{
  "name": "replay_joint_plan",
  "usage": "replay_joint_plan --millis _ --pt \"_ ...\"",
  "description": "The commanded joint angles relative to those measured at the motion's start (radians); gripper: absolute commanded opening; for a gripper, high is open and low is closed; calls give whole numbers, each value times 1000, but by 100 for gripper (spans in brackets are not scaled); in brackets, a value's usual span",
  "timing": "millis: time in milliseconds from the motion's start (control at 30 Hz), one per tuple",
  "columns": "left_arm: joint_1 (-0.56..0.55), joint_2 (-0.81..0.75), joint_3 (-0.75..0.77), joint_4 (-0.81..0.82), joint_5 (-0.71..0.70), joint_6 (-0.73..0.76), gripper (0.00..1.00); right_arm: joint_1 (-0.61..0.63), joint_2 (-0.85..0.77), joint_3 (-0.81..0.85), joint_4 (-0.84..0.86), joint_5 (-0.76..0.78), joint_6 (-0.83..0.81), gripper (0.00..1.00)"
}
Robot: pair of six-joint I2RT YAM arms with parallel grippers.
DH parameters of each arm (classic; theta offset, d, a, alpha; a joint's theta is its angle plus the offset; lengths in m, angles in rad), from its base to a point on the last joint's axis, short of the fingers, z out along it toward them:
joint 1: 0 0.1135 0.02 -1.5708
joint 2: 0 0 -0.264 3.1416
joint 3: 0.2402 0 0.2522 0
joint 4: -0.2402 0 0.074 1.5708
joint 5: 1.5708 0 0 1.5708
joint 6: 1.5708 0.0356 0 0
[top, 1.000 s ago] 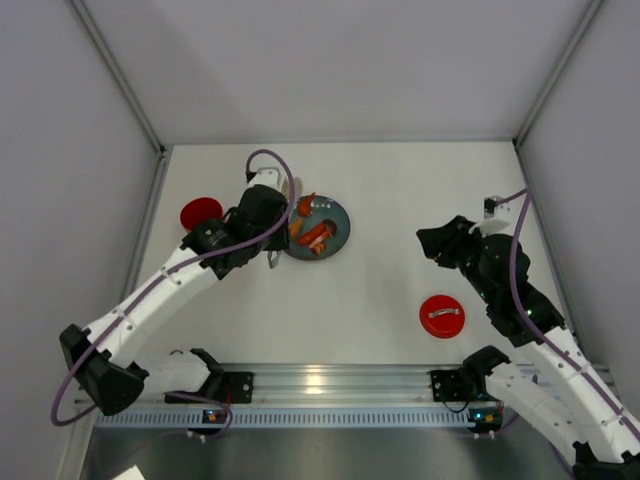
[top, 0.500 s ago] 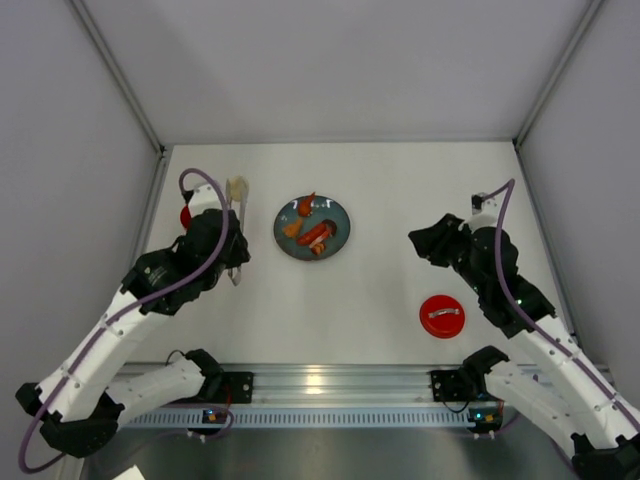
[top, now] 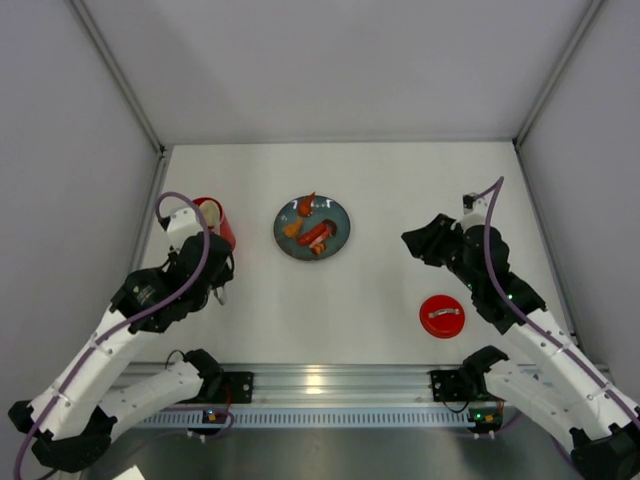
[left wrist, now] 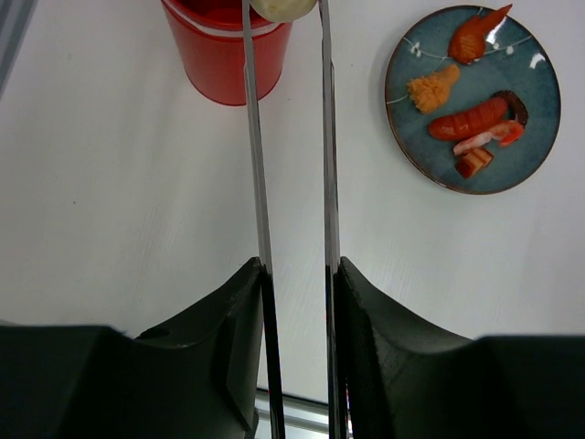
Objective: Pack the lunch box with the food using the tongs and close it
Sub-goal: Place the fake food in the packing box.
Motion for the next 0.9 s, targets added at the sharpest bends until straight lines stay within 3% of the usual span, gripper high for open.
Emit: replay_joint_plan --millis 0,333,867 --pt "3 -34 -11 -42 -77 -69 40 16 3 -5 89 -22 12 36" --pt "3 -48 -25 -52 -134 -103 44 15 6 -22 102 -31 16 36" --pt "22 44 -25 20 -126 -25 53 15 -2 -23 89 -32 15 36"
